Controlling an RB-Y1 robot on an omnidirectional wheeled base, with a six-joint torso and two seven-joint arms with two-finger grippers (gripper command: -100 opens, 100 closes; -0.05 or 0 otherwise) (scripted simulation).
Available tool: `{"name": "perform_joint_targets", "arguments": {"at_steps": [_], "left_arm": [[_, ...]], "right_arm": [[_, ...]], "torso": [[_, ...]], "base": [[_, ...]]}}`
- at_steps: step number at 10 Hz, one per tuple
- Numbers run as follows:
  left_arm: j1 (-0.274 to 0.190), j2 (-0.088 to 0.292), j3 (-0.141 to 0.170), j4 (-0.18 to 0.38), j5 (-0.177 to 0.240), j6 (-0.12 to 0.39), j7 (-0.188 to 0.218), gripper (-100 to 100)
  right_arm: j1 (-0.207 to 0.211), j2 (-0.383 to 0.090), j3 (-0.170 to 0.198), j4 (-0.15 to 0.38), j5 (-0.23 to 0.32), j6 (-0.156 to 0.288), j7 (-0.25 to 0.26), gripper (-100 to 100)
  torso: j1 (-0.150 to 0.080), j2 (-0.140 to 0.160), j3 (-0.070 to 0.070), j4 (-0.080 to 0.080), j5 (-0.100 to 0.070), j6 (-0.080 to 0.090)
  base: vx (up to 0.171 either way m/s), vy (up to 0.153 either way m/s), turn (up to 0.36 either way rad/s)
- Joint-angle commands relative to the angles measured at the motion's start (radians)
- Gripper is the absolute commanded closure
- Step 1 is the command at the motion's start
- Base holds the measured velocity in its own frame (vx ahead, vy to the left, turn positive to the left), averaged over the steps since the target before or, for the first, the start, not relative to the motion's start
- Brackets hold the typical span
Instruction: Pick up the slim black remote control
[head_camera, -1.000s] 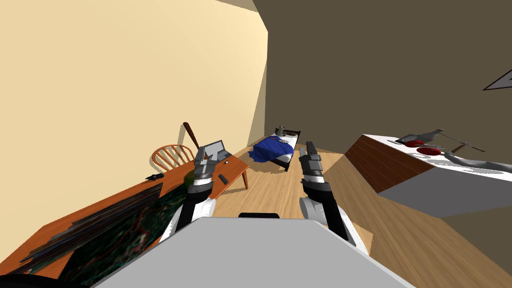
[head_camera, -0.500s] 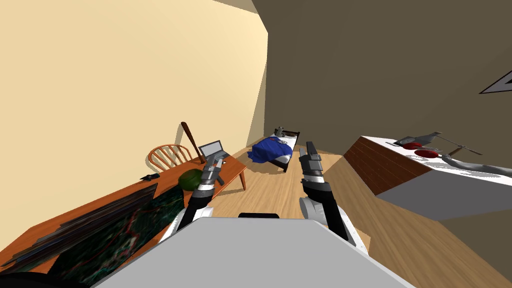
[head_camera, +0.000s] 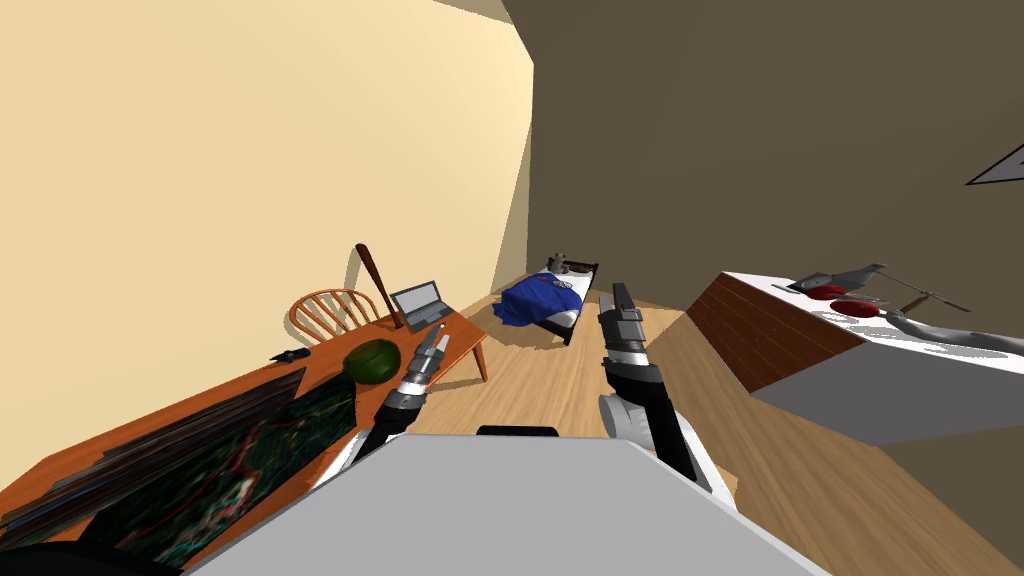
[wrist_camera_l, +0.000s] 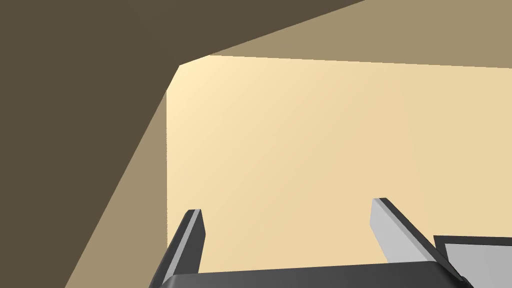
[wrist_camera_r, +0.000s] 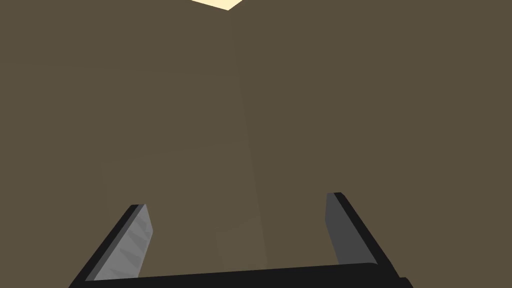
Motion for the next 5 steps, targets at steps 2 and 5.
{"name": "perform_joint_targets", "arguments": {"at_steps": [2,5], "left_arm": [[0.034,0.063,-0.026,0.075,-0.003,-0.011,0.002,-100],[0.080,0.147,-0.057,0.151,-0.004,-0.020,0.010,-100]], "right_arm": [[0.000,0.000,0.000,0.000,0.000,0.000,0.000,0],[0.000,0.000,0.000,0.000,0.000,0.000,0.000,0]], "torso": [[0.002,0.000,0.000,0.000,0.000,0.000],[-0.001,-0.001,0.000,0.000,0.000,0.000]], "base": [[0.030,-0.087,0.006],[0.036,-0.137,0.012]]}}
